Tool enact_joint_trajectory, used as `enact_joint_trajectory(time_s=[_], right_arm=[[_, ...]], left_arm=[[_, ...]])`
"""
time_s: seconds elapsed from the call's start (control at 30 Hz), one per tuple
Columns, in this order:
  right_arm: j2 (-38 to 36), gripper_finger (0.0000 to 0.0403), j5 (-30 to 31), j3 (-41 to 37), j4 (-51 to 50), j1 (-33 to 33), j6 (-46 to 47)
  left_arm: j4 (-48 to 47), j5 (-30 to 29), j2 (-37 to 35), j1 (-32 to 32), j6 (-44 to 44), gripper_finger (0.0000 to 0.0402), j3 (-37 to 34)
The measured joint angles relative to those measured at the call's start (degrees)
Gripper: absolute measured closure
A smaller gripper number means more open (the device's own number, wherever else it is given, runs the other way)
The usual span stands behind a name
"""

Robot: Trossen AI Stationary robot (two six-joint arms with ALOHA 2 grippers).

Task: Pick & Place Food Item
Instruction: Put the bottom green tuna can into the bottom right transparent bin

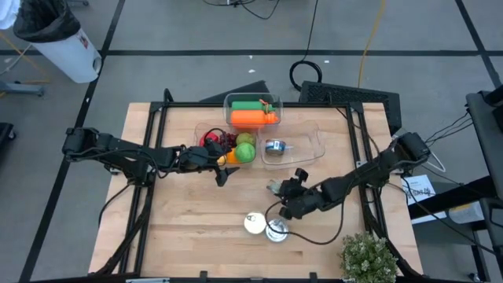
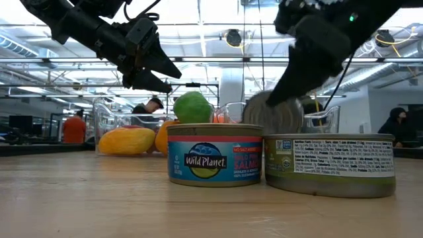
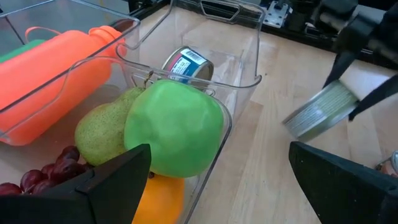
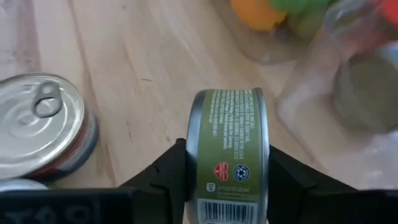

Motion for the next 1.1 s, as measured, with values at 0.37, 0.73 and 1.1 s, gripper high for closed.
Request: enact_joint_trajectory(time_s=[0.37, 0.73, 1.1], right_arm=[[-15.6, 0.0261, 15.9, 0.0, -5.9, -0.8, -15.1], [-17.1, 0.0261, 16.4, -1.5, -22.0, -16.0, -20.1], [-15.4, 0.0261, 5.5, -9.9, -12.8, -29.3, -27.2]], left_arm=[[0.0, 0.0, 0.0, 0.0, 0.1, 0.0009, 0.0], [0.0, 0.0, 0.0, 0.0, 0.1, 0.0009, 0.0], [0.1, 0.0, 0.0, 0.0, 0.2, 0.0009, 0.0]])
